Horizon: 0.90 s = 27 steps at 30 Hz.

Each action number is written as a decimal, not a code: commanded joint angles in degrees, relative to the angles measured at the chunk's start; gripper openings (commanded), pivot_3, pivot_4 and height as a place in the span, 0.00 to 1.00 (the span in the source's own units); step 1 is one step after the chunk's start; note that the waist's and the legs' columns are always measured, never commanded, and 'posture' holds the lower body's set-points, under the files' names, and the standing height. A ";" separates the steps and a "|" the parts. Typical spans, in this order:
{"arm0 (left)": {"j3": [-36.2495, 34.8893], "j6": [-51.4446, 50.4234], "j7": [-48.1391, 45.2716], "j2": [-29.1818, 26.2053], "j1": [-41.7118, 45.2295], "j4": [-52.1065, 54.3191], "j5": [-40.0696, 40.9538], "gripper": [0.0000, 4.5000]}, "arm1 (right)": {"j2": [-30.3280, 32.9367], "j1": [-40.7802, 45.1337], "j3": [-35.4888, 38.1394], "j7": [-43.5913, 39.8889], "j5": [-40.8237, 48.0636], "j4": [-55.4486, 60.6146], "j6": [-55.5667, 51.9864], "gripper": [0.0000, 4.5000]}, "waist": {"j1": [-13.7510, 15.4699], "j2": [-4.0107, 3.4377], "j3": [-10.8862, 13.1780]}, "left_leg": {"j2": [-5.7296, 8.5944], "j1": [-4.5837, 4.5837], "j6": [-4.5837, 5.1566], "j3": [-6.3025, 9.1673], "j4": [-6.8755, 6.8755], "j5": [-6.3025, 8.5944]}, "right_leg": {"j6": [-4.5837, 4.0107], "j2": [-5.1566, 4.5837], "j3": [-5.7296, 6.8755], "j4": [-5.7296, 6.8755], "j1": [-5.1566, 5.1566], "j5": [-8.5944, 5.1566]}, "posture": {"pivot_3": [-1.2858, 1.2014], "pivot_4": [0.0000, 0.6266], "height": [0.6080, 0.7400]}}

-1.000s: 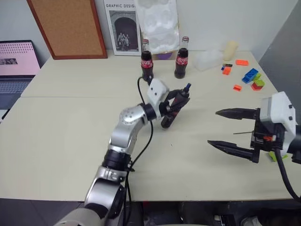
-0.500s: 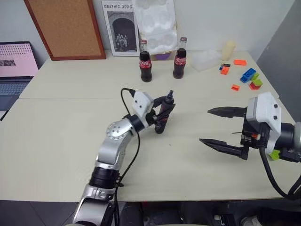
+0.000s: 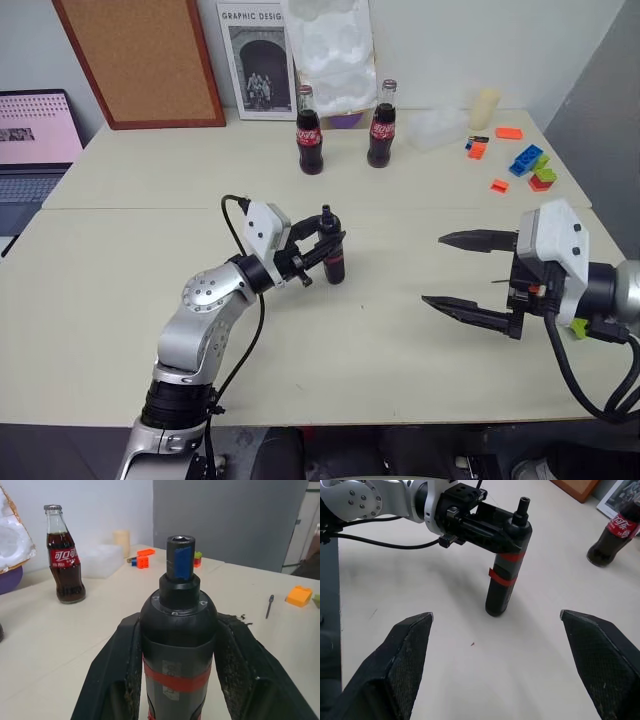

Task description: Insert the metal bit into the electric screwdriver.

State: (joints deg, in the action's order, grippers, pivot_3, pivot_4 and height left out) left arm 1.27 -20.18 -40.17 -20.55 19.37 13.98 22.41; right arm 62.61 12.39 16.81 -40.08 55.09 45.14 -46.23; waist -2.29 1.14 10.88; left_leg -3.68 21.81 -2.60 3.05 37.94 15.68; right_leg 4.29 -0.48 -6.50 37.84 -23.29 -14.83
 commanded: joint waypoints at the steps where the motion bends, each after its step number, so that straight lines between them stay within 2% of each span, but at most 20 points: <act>1: -0.08 -0.01 -0.36 -0.90 0.07 -0.03 0.00 0.37 | 0.49 0.60 1.41 -0.75 -1.11 -0.27 1.05 0.95 | 0.02 0.00 0.00 | 0.00 0.01 0.00 0.00 0.00 0.00 | 0.00 0.00 0.00 -0.03 0.00 0.00 | 0.52 0.24 1.00; 5: 1.63 1.52 -0.75 -0.29 0.17 0.22 -0.77 0.37 | 2.82 0.83 0.32 -3.22 -5.31 -3.88 1.36 0.95 | 0.07 0.00 0.00 | 0.00 0.03 0.00 0.00 -0.01 0.00 | 0.00 -0.01 0.00 -0.07 0.00 0.00 | 0.52 0.24 1.00; 9: 3.09 3.80 -0.42 0.40 0.60 0.86 -2.03 0.37 | 7.94 0.55 -2.77 -10.47 -12.74 -10.76 4.96 0.95 | 0.19 0.00 0.00 | 0.01 0.02 0.00 -0.05 0.00 0.00 | -0.02 -0.02 0.00 -0.09 0.00 -0.01 | 0.52 0.24 1.00; 12: 3.22 4.65 1.53 2.02 2.11 1.71 -2.60 0.37 | 12.76 2.77 -11.96 -19.90 -25.51 -22.12 16.51 0.95 | 0.32 0.00 0.01 | 0.00 0.02 0.00 -0.07 0.00 0.00 | -0.03 -0.03 -0.01 -0.12 0.00 -0.02 | 0.52 0.24 1.00; 14: 3.65 4.90 1.95 2.44 2.52 2.41 -2.96 0.37 | 13.81 5.71 -18.63 -25.35 -33.82 -30.01 24.79 0.95 | 0.36 0.00 0.01 | 0.00 0.04 0.00 -0.14 0.01 0.00 | -0.02 -0.04 -0.04 -0.14 -0.04 -0.01 | 0.52 0.24 1.00; 18: 4.49 5.07 2.64 2.94 1.74 3.71 -3.71 0.37 | 10.66 16.08 -31.11 -34.46 -49.05 -47.68 38.05 0.95 | -0.08 -0.03 0.04 | 0.00 0.03 0.00 -0.19 -0.04 0.00 | 0.01 -0.03 -0.09 -0.16 -0.10 0.00 | 0.52 0.24 1.00; 21: 5.15 5.21 3.38 3.32 0.82 4.50 -4.22 0.37 | 7.61 23.06 -37.95 -38.13 -58.91 -60.64 45.01 0.95 | -0.21 -0.11 0.10 | 0.01 0.06 0.00 -0.22 -0.08 0.00 | -0.02 -0.04 -0.12 -0.17 -0.13 0.03 | 0.52 0.24 1.00; 27: 6.53 4.70 4.46 3.95 -0.96 7.12 -4.81 0.37 | 0.34 34.68 -45.58 -40.91 -71.05 -83.77 55.78 0.95 | -0.52 -0.29 0.19 | 0.02 0.08 -0.01 -0.27 -0.10 0.00 | -0.20 -0.05 -0.19 -0.16 -0.19 0.14 | 0.52 0.24 1.00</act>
State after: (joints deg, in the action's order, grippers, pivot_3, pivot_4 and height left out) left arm 7.18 -16.70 -36.25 -17.18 18.47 17.02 17.52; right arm 64.09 42.95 -27.45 -79.47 -11.52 -31.36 5.12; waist -2.80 0.85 11.08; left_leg -3.65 21.89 -2.61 2.77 37.84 15.68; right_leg 4.09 -0.54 -6.70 37.68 -23.49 -14.70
